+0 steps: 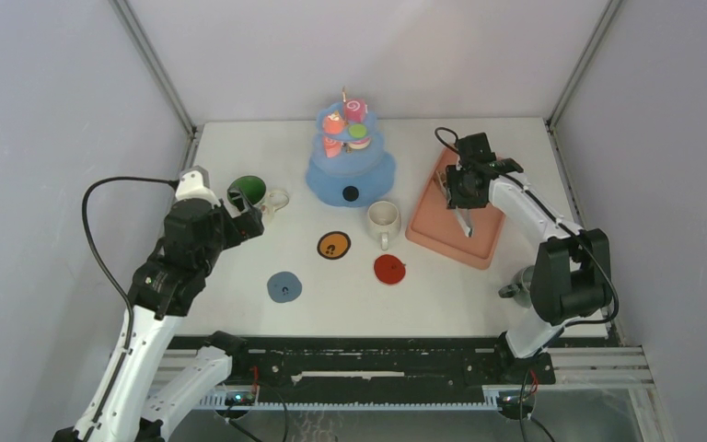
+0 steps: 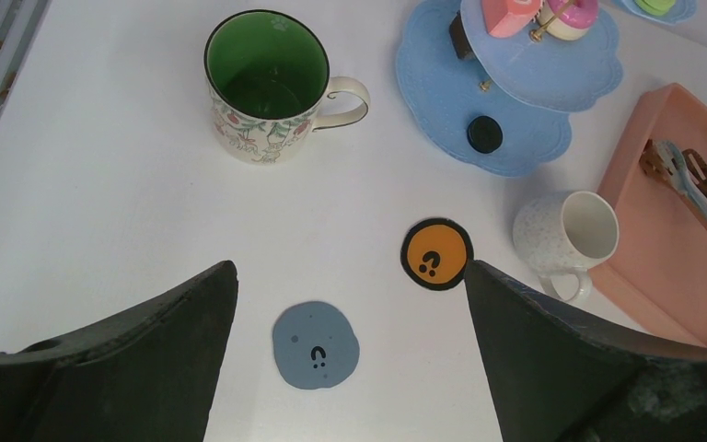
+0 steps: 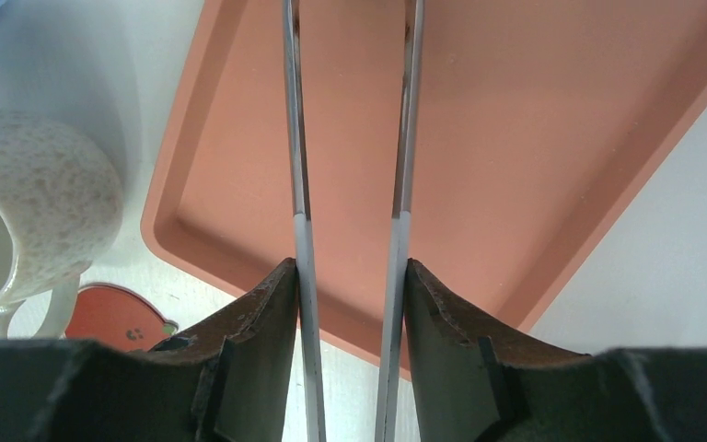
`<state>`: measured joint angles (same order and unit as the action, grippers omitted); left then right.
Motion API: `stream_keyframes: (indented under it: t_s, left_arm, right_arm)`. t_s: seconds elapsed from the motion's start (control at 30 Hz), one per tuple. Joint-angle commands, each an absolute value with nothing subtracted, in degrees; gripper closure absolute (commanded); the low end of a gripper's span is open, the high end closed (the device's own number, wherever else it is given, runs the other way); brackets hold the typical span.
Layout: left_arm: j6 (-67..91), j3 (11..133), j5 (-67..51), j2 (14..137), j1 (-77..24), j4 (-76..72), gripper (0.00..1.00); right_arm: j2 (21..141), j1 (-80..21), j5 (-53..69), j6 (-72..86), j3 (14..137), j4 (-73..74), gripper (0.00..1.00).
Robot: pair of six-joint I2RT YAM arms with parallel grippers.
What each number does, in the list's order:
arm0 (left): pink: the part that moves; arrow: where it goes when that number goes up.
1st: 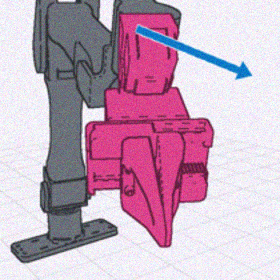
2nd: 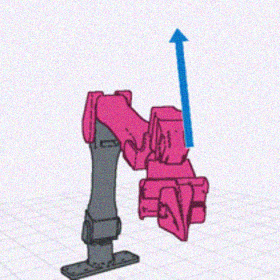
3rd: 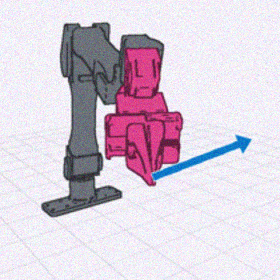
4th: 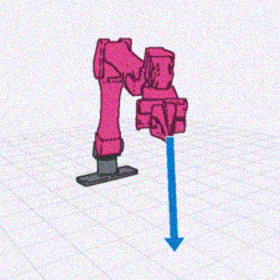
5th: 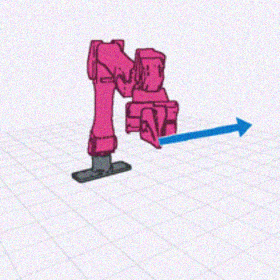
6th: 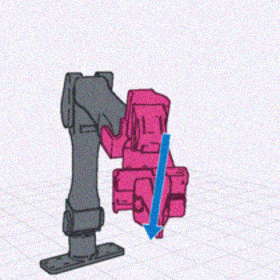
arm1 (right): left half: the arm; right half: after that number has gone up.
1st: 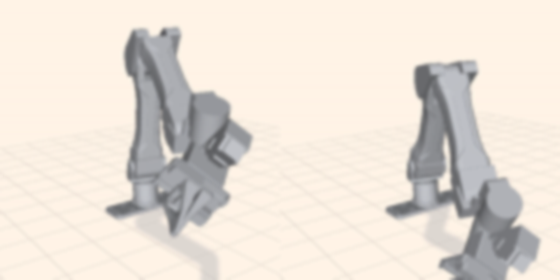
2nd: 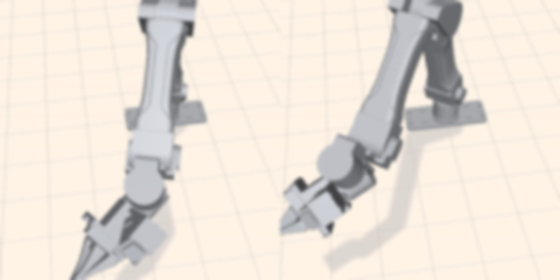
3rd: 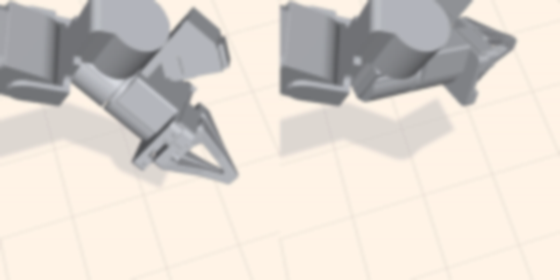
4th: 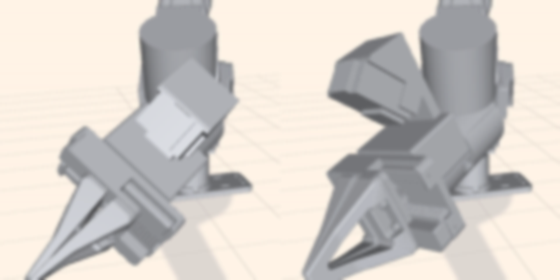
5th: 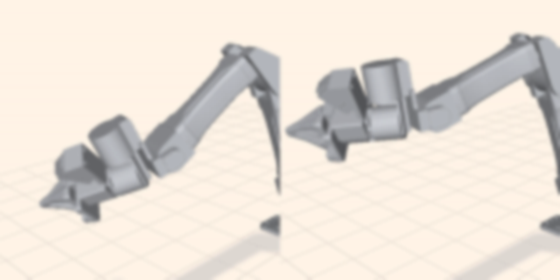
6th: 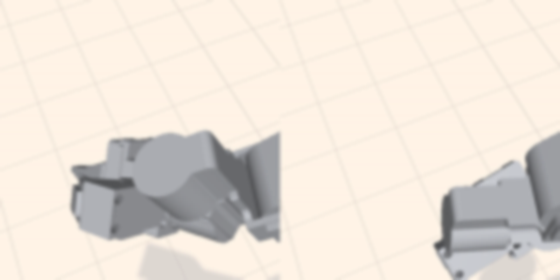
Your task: Serve the afternoon tea
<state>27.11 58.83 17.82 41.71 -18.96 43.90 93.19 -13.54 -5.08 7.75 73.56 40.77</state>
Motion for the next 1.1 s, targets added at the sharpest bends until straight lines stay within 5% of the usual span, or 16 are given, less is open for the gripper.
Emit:
stream_keyframes:
  t_s: [0.0,0.33,0.73,1.07]
  left_arm:
    - [27.8,57.7,18.8,41.0,-18.5,43.2,0.03]
    - [27.7,57.7,19.0,40.6,-18.5,43.6,0.03]
    - [28.0,57.4,18.7,40.7,-18.5,43.4,0.03]
    - [28.0,57.2,17.8,41.3,-18.5,42.6,0.03]
  right_arm:
    - [93.4,-12.5,-3.0,4.9,76.6,40.7,0.49]
    - [95.4,-11.5,-1.0,2.4,78.9,42.3,0.5]
    - [90.8,-12.3,-5.0,7.2,77.9,45.2,0.75]
    - [84.4,-12.4,-4.4,10.6,75.0,45.8,0.78]
